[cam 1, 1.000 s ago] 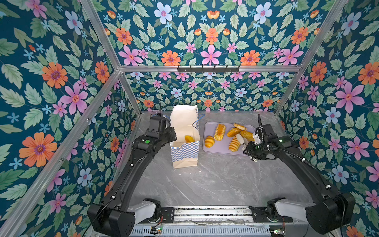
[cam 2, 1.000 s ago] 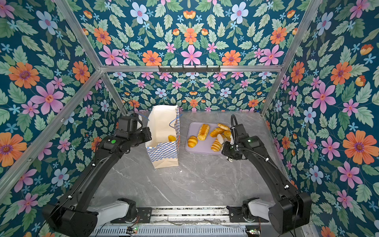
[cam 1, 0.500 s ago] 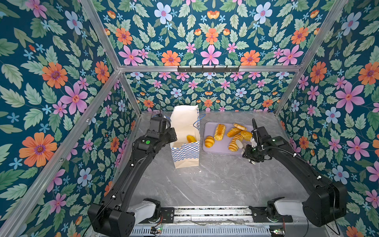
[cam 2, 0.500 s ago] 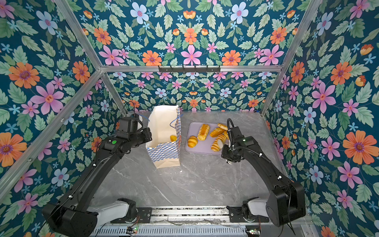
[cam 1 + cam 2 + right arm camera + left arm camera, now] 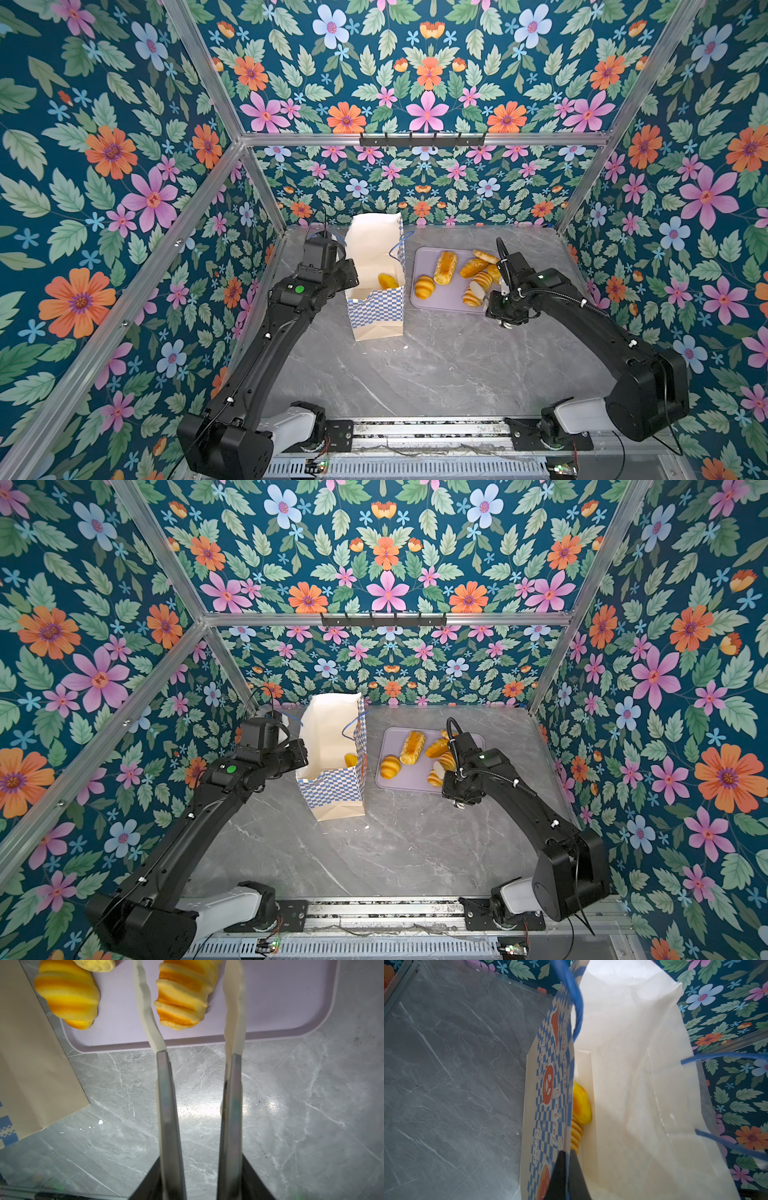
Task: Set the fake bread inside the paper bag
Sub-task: 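Pinch the ridged striped bread on the tray with the tongs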
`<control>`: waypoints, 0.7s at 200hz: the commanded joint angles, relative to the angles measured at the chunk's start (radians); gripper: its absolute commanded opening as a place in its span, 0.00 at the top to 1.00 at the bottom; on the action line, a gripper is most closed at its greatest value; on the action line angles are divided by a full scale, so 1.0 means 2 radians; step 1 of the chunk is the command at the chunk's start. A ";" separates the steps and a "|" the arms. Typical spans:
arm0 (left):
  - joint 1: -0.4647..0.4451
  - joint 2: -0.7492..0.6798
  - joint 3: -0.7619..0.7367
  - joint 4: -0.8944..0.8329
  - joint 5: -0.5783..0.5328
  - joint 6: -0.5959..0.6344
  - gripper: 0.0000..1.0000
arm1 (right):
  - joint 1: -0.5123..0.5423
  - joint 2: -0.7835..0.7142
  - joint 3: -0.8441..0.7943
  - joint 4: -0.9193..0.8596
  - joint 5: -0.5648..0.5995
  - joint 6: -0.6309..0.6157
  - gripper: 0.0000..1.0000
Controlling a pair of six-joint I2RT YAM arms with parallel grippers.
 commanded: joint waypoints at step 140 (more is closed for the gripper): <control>0.003 0.000 -0.008 0.008 -0.002 0.011 0.95 | 0.009 0.077 0.018 0.016 0.018 0.002 0.55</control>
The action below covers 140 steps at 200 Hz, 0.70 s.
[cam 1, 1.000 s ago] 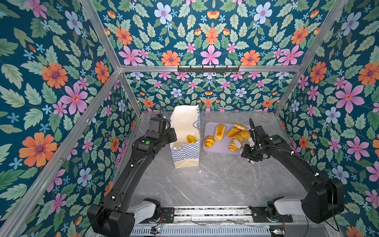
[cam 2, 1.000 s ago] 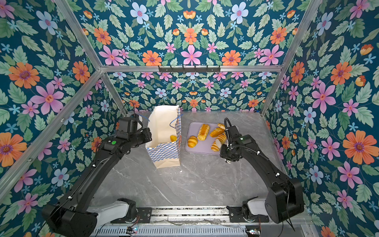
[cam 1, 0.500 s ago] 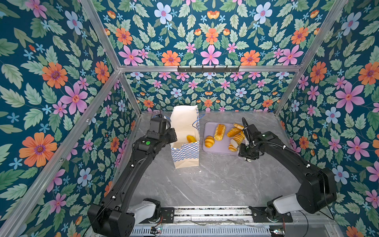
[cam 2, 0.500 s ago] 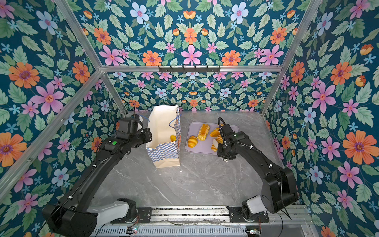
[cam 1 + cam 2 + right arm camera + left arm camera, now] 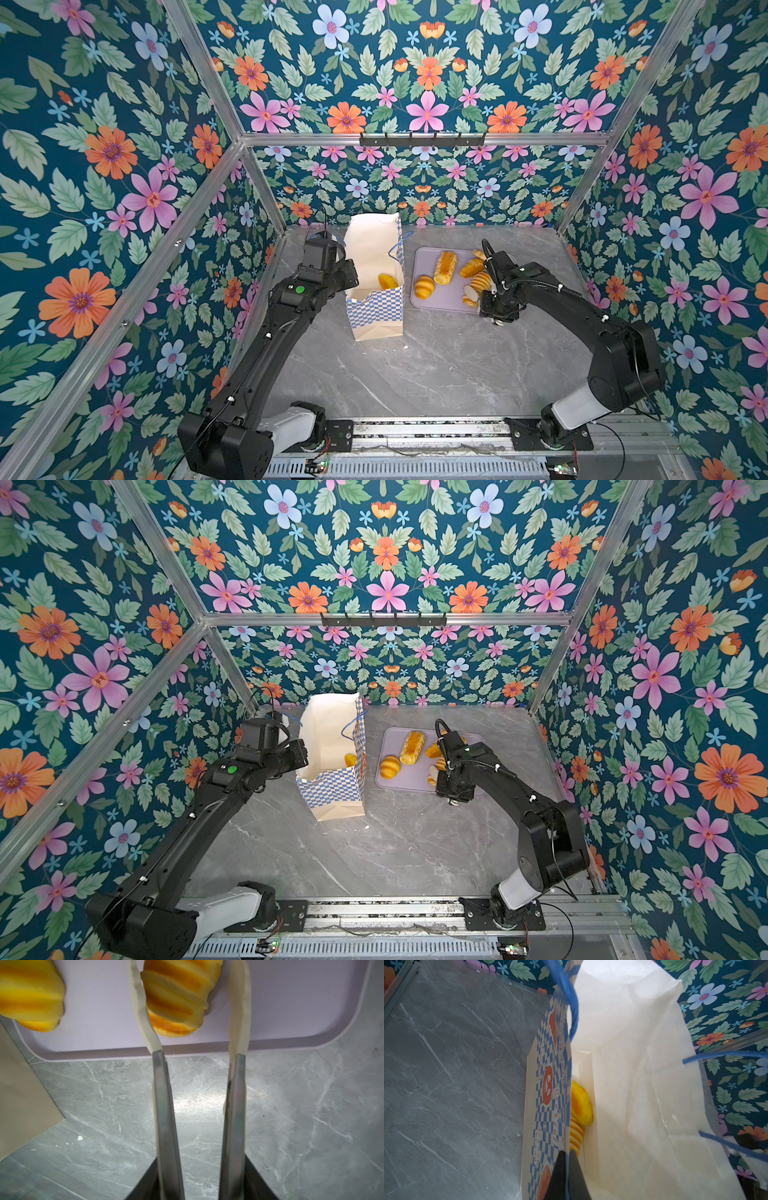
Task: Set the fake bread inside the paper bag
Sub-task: 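Pinch the ridged striped bread on the tray with the tongs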
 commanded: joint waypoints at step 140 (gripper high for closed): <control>0.002 0.001 0.003 0.003 0.003 0.006 0.95 | 0.000 -0.115 -0.055 -0.009 0.024 0.020 0.74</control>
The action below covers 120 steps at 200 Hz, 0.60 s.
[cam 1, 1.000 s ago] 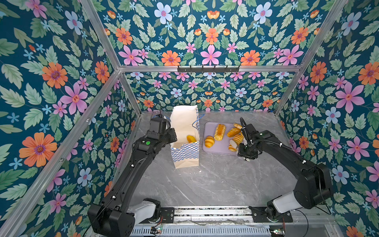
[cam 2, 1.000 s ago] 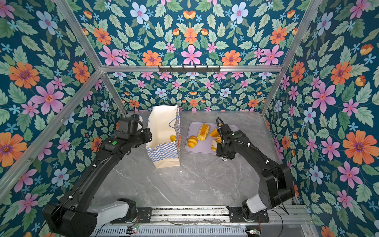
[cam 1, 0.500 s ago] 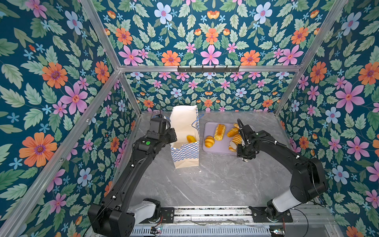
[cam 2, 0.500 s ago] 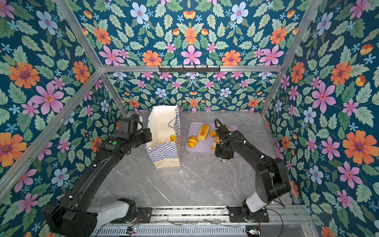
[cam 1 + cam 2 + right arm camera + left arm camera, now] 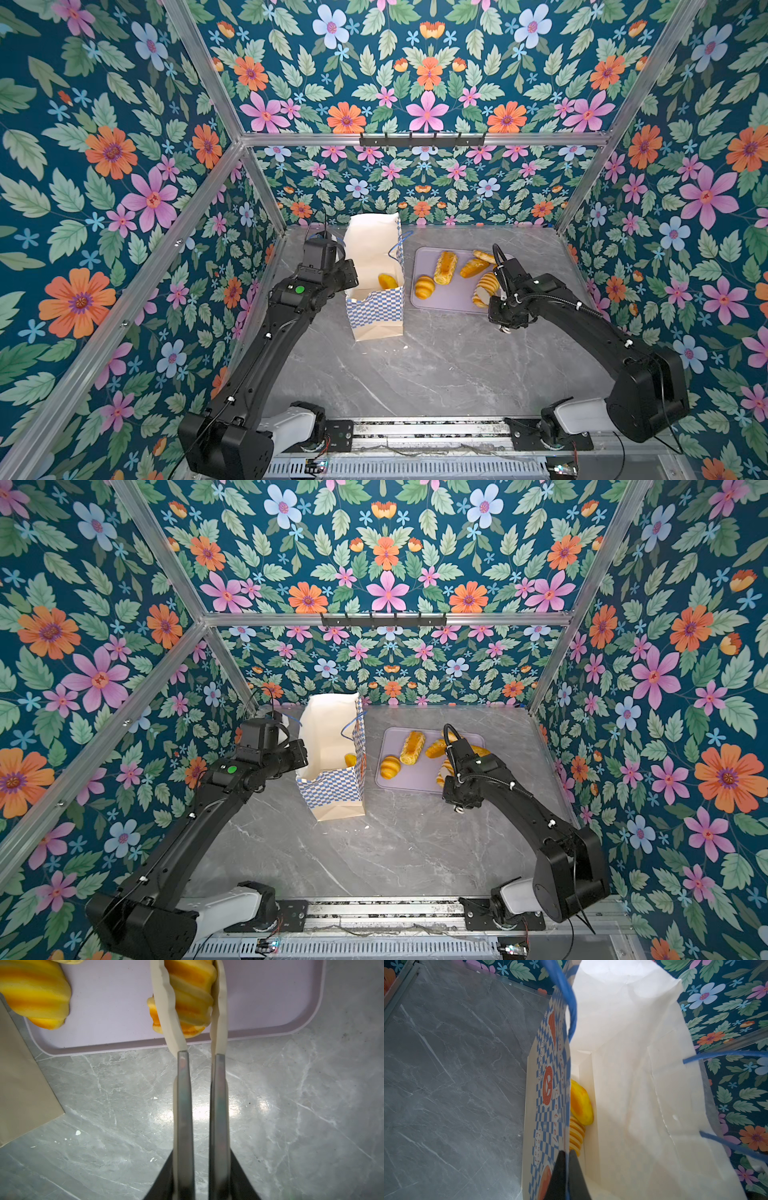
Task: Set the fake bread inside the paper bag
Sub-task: 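Pinch the ridged striped bread on the tray with the tongs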
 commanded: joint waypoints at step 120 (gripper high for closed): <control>0.000 -0.001 0.001 0.003 0.004 -0.001 0.95 | 0.000 -0.088 0.075 -0.077 0.012 -0.003 0.74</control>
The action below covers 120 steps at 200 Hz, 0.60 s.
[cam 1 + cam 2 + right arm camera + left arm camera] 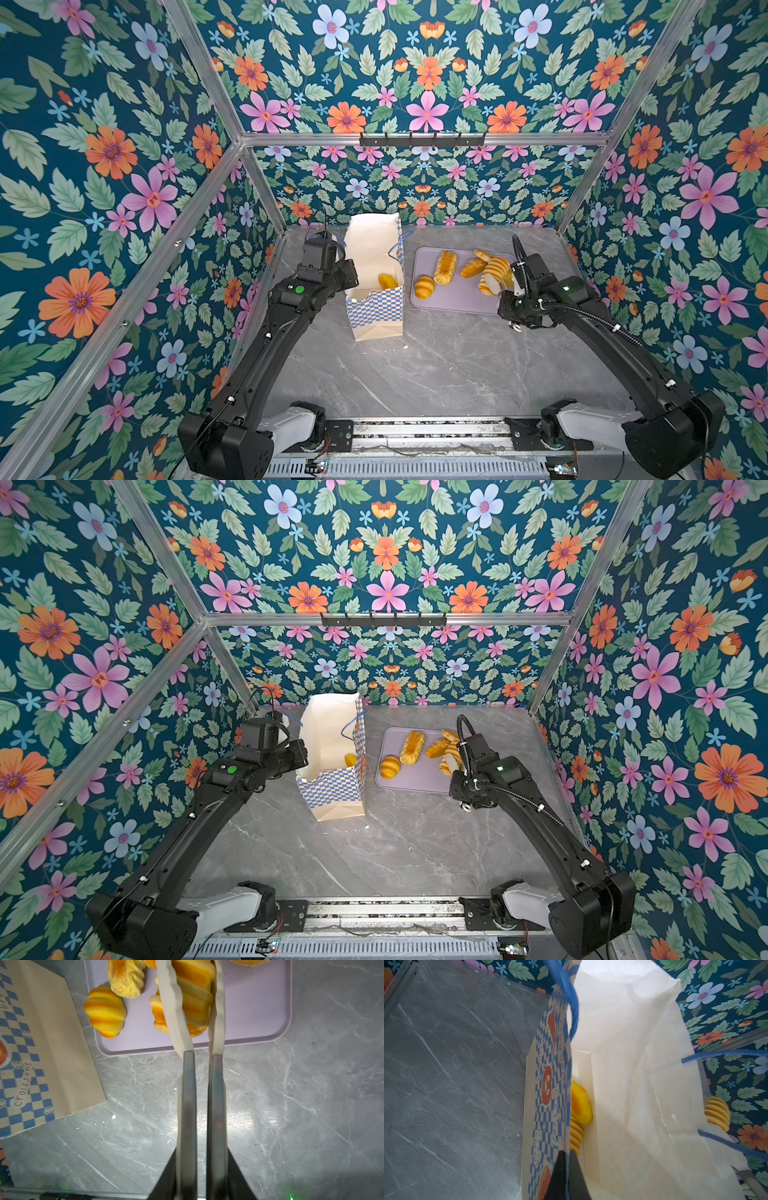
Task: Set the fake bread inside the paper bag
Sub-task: 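Pinch the ridged striped bread on the tray with the tongs, then lift the ridged striped bread and carry it toward the bag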
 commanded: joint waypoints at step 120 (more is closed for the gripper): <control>0.000 0.000 0.002 0.005 0.002 -0.005 0.95 | 0.000 0.001 0.178 -0.060 0.001 -0.032 0.74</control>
